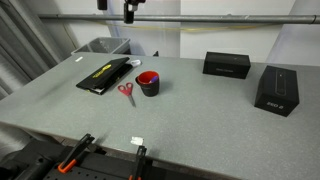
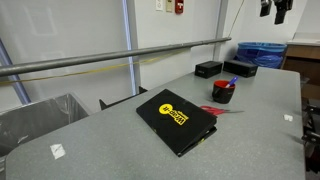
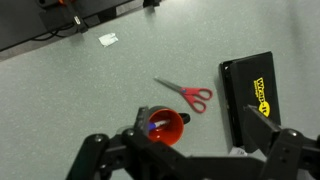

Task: Pick the marker from the cup and put it on the table

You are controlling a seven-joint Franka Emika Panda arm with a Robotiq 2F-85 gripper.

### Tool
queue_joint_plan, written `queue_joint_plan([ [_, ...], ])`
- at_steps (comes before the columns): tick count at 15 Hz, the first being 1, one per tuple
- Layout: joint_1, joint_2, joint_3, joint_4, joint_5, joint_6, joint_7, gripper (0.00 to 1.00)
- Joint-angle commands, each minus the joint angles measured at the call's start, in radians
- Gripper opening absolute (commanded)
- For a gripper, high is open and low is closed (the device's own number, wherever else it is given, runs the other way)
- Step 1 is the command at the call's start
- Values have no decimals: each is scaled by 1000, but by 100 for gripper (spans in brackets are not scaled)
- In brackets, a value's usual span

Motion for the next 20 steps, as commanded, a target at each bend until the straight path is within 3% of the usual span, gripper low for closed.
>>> queue_joint_plan([
  [1, -12, 145, 15, -9, -14, 193, 44, 100],
  [6, 1, 328, 7, 5, 14, 359, 39, 100],
  [9, 1, 405, 7, 16, 9, 398, 57, 100],
  [16, -2, 387, 3, -9, 2, 377, 33, 100],
  [20, -1, 447, 2, 2, 0, 431, 54, 100],
])
